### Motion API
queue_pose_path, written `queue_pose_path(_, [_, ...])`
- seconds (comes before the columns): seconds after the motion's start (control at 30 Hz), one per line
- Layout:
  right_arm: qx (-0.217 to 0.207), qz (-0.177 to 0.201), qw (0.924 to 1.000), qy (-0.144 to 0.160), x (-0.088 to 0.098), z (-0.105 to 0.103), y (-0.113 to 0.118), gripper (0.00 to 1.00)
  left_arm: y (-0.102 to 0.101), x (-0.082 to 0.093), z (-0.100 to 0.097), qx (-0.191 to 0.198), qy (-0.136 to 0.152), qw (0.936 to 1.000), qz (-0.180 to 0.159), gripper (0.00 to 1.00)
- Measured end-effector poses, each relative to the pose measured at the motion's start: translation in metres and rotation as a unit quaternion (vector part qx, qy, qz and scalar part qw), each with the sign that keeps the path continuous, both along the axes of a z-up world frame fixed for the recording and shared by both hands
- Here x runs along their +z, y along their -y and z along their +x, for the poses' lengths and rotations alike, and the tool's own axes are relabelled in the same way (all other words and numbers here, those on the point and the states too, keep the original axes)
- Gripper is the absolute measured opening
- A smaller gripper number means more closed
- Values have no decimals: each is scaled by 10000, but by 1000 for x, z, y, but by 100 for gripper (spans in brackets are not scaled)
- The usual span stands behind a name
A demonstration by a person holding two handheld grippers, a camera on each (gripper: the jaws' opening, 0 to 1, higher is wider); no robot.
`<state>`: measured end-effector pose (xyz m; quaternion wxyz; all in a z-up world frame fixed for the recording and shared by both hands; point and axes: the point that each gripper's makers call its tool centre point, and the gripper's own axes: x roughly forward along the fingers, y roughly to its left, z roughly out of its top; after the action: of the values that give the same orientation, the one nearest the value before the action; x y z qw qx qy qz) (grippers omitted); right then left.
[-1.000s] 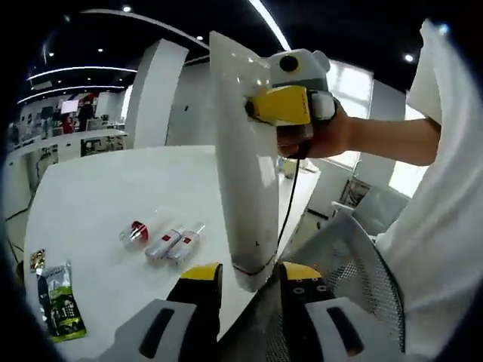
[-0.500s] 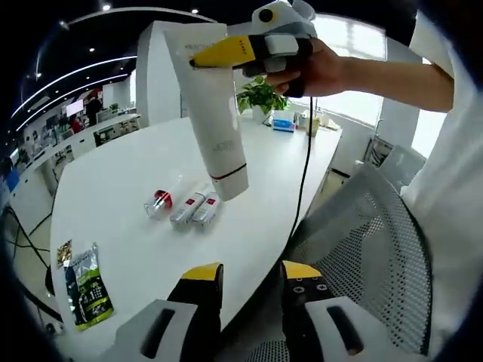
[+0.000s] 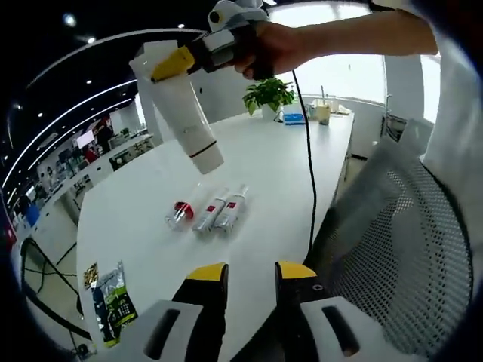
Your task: Arrange the skincare products in the storage area until every visible bottle or jar stands upright without overlapping.
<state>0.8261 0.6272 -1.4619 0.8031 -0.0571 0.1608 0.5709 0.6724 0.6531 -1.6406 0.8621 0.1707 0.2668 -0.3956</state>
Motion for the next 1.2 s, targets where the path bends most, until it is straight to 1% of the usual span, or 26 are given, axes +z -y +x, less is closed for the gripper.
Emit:
queue_pose_path(0.07, [-25,-30,10000,38,1,7,1,9,-2,0,3,123,-116,9998,-100,24])
queue_pose_path(0.1, [-39,-41,10000,47,1,12,1,9,-3,-2,4,152,-134,9998,-90,24])
queue_pose_path(0.3, [-56,-185,9997,172,3,34,1,9,-5,-8,3,159,-137,9997,80,24])
queue_pose_path(0.43, [-51,-342,9992,196,0,52,1,9,-5,-9,2,165,-172,9997,102,23])
queue_pose_path(0.7, [-81,-423,9989,180,-5,79,-1,9,-6,-11,3,162,-162,9996,172,23])
queue_pose_path(0.87, [-109,-526,9984,179,-11,94,0,9,-6,-13,2,144,-186,9994,240,22])
queue_pose_path(1.0, [-210,-499,9984,130,-14,107,1,9,-6,-15,1,105,-173,9993,301,22])
queue_pose_path(1.1, [-327,-505,9981,89,-20,118,2,9,-6,-16,1,71,-160,9992,363,22])
queue_pose_path(1.2, [-349,-606,9975,43,-29,126,3,9,-7,-17,1,69,-126,9991,401,22])
